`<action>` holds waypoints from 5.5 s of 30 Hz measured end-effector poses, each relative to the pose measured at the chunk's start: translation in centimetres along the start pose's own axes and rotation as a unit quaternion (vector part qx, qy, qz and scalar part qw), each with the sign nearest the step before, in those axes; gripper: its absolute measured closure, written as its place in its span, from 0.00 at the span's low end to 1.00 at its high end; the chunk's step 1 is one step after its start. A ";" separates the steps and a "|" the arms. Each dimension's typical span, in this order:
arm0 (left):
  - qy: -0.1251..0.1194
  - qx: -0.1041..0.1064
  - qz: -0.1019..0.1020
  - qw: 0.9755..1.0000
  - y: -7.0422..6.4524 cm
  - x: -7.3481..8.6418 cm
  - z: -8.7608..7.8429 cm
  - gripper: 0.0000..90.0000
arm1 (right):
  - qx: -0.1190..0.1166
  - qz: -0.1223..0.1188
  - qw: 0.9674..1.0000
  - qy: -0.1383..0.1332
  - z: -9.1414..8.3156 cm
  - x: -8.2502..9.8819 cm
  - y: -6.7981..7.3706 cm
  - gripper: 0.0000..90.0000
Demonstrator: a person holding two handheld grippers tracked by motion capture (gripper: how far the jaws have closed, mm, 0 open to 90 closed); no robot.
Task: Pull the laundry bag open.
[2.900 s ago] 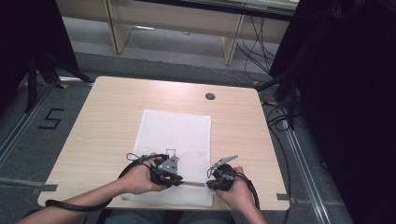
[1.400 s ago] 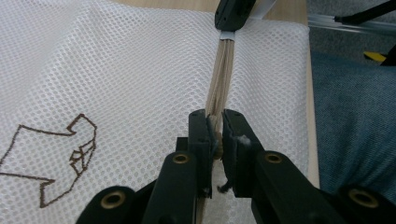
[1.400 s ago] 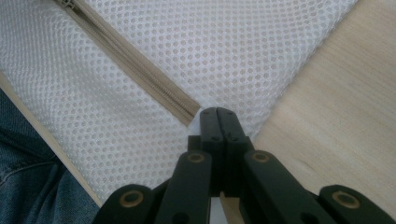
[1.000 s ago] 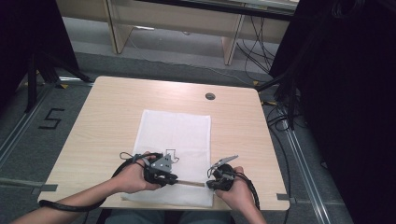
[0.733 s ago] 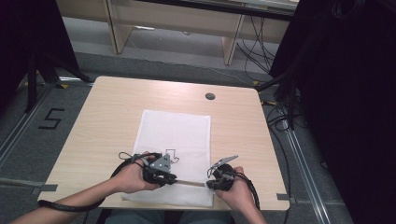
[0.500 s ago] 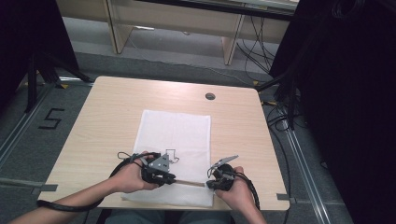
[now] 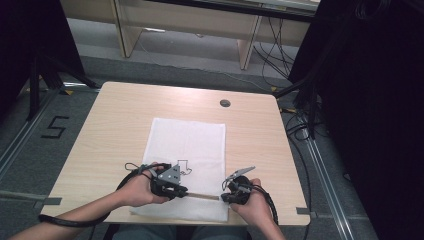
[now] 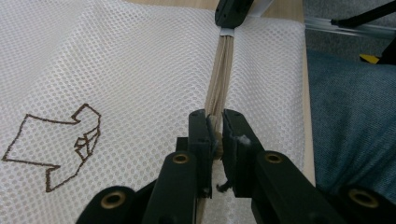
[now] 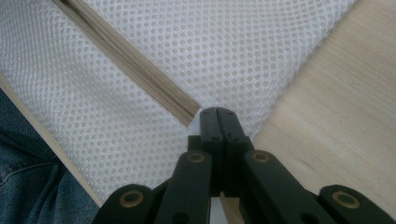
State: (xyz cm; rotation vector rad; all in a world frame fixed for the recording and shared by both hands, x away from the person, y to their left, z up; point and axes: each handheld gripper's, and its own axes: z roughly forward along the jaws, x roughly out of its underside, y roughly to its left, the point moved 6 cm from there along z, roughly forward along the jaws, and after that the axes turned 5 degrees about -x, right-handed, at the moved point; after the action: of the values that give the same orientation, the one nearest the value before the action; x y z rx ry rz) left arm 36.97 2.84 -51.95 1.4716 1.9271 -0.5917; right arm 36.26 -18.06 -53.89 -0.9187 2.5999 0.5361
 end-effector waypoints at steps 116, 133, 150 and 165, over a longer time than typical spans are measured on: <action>0.004 -0.005 -0.022 1.000 1.3 3.0 -2.3 0.91 | -0.002 -0.011 1.000 -0.008 0.0 0.0 -0.1 1.00; -0.002 -0.003 -0.025 1.000 1.4 3.3 -2.6 0.91 | -0.002 -0.012 1.000 -0.010 0.0 0.0 -0.2 1.00; -0.005 -0.003 -0.029 1.000 1.5 3.6 -3.0 0.91 | -0.002 -0.012 1.000 -0.010 0.0 0.0 -0.2 1.00; -0.001 -0.005 -0.032 0.999 1.6 4.1 -3.3 0.91 | -0.001 -0.011 1.000 -0.010 0.0 0.0 -0.3 1.00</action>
State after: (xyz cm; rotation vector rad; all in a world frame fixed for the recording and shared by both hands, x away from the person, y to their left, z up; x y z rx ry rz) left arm 37.11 8.32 -52.52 1.4080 1.9791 -0.6096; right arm 36.46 -18.22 -53.96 -0.9373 2.5679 0.5401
